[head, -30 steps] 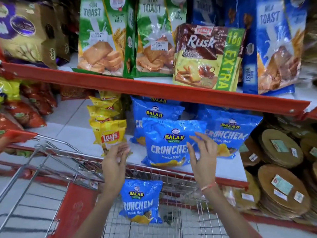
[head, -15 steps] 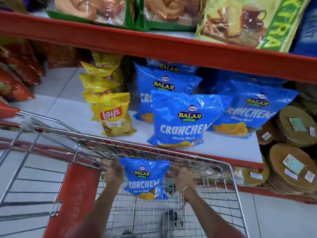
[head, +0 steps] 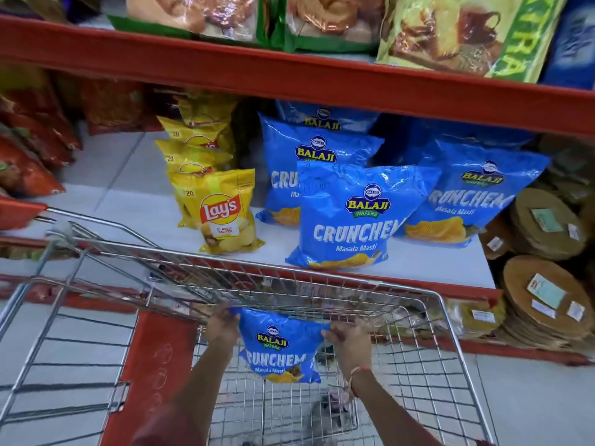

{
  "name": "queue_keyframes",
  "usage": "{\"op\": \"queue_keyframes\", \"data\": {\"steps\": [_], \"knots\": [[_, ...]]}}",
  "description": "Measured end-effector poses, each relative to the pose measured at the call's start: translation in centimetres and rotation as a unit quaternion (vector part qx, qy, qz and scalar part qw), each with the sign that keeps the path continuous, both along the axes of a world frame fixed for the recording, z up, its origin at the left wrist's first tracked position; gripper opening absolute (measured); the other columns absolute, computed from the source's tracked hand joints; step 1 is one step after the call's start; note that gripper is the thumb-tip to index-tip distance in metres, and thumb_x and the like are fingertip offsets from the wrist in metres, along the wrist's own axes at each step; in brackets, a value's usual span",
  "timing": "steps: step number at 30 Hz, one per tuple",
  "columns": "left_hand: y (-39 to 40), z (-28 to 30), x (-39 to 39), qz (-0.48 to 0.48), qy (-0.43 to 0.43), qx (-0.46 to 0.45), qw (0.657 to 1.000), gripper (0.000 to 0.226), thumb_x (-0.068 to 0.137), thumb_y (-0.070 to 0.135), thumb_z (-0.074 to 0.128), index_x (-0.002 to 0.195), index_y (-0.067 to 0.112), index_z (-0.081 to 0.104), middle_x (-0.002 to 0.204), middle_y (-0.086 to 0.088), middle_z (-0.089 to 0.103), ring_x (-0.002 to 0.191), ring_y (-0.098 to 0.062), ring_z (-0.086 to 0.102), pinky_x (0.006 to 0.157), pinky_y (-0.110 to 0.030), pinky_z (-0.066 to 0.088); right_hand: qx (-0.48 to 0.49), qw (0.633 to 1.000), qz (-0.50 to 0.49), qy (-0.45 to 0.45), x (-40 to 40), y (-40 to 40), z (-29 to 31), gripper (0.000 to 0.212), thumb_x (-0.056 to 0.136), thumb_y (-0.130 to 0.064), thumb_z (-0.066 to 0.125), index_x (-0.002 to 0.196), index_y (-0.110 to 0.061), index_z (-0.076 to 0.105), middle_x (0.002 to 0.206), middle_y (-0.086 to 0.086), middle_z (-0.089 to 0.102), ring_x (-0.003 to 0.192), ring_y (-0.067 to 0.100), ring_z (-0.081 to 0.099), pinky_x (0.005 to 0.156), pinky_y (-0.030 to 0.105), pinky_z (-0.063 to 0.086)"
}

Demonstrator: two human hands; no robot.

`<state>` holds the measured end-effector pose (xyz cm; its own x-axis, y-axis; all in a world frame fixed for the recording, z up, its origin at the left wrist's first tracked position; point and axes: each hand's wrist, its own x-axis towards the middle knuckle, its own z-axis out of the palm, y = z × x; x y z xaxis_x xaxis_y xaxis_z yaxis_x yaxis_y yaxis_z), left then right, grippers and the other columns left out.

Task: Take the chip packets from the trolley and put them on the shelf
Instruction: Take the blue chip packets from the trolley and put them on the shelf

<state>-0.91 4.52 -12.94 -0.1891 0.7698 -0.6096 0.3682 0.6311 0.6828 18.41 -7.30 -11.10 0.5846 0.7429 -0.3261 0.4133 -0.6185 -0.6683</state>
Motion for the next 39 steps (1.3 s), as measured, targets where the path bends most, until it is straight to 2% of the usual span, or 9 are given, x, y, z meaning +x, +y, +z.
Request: {"op": "queue_keyframes", "data": {"steps": [8,12,14,19,22,28,31,34,39], "knots": [[-3.5,3.5,-3.1,-0.055,-0.027,0.131,0.99,0.03,0.073,0.024,0.07,0.093,0.002,0.07,0.088,-0.014,0.075,0.082,-0.02,0.071,0.065,-0.025,0.045,0.081,0.996,-0.001,-0.026,-0.3,-4.7,3.2,0.013,0.083,-0.016,0.07,0.092,-0.008,0.076,0.083,0.005,0.075,0.068,0.015,0.066,0.063,0.016,0.051],[-5.4,7.4,-3.7,-0.063,-0.089,0.225,0.968,0.014,0.074,0.013,0.075,0.074,0.025,0.07,0.053,0.016,0.071,0.052,0.001,0.063,0.064,-0.025,0.056,0.15,0.986,-0.032,-0.058,0.5,-6.2,7.6,0.009,0.08,-0.016,0.073,0.087,-0.012,0.077,0.076,0.004,0.077,0.058,0.009,0.063,0.054,-0.001,0.042],[-5.9,9.8,-3.2,-0.083,-0.086,0.265,0.957,0.037,0.079,0.002,0.07,0.07,0.038,0.067,0.06,0.023,0.072,0.055,0.004,0.063,0.057,-0.013,0.054,0.186,0.978,-0.043,-0.081,1.3,-6.7,10.2,0.008,0.078,-0.016,0.075,0.085,-0.013,0.077,0.073,0.002,0.076,0.054,0.004,0.06,0.053,-0.002,0.04],[-6.5,15.6,-0.4,-0.101,-0.138,0.314,0.934,0.032,0.08,0.0,0.067,0.073,0.031,0.069,0.073,0.01,0.073,0.075,-0.018,0.067,0.073,-0.039,0.057,0.282,0.953,-0.104,-0.043,4.7,-7.5,15.8,0.009,0.078,-0.015,0.074,0.086,-0.01,0.075,0.075,0.0,0.072,0.059,-0.013,0.06,0.059,-0.004,0.041],[-6.3,18.7,2.2,-0.124,-0.151,0.363,0.911,0.032,0.079,0.001,0.069,0.072,0.033,0.069,0.07,0.021,0.075,0.07,0.004,0.066,0.067,-0.01,0.054,0.339,0.933,-0.113,-0.049,7.7,-7.6,19.0,0.008,0.079,-0.011,0.074,0.085,-0.007,0.075,0.074,-0.002,0.07,0.062,-0.019,0.059,0.059,-0.005,0.041],[-6.1,24.2,9.5,-0.122,-0.16,0.432,0.879,0.019,0.078,-0.001,0.068,0.076,0.018,0.068,0.08,-0.003,0.072,0.069,0.012,0.065,0.067,-0.001,0.051,0.417,0.899,-0.115,-0.068,15.2,-6.7,24.0,0.009,0.079,-0.016,0.074,0.085,-0.01,0.075,0.078,-0.003,0.071,0.074,0.0,0.063,0.063,-0.003,0.044],[-6.2,25.7,13.4,-0.134,-0.169,0.445,0.869,0.027,0.078,0.002,0.069,0.07,0.027,0.066,0.077,0.002,0.071,0.069,0.009,0.065,0.065,-0.004,0.052,0.425,0.896,-0.114,-0.064,19.3,-5.8,25.1,0.013,0.081,-0.02,0.072,0.088,-0.009,0.075,0.077,0.006,0.074,0.07,0.004,0.065,0.064,0.003,0.048],[-5.8,26.0,17.1,-0.142,-0.129,0.456,0.869,0.021,0.078,0.007,0.072,0.072,0.027,0.068,0.071,0.005,0.071,0.064,0.001,0.065,0.059,-0.014,0.052,0.428,0.892,-0.138,-0.047,23.2,-4.7,25.3,0.013,0.081,-0.02,0.072,0.089,-0.01,0.075,0.08,0.01,0.075,0.078,0.022,0.071,0.078,0.032,0.057],[-4.4,26.0,22.7,-0.209,-0.03,0.478,0.852,0.003,0.077,0.013,0.074,0.08,0.012,0.074,0.068,0.001,0.073,0.062,-0.002,0.065,0.064,-0.018,0.051,0.41,0.898,-0.151,-0.058,28.6,-3.0,24.5,0.007,0.082,-0.016,0.07,0.086,-0.014,0.075,0.079,0.012,0.075,0.071,0.024,0.071,0.075,0.03,0.059]]}}
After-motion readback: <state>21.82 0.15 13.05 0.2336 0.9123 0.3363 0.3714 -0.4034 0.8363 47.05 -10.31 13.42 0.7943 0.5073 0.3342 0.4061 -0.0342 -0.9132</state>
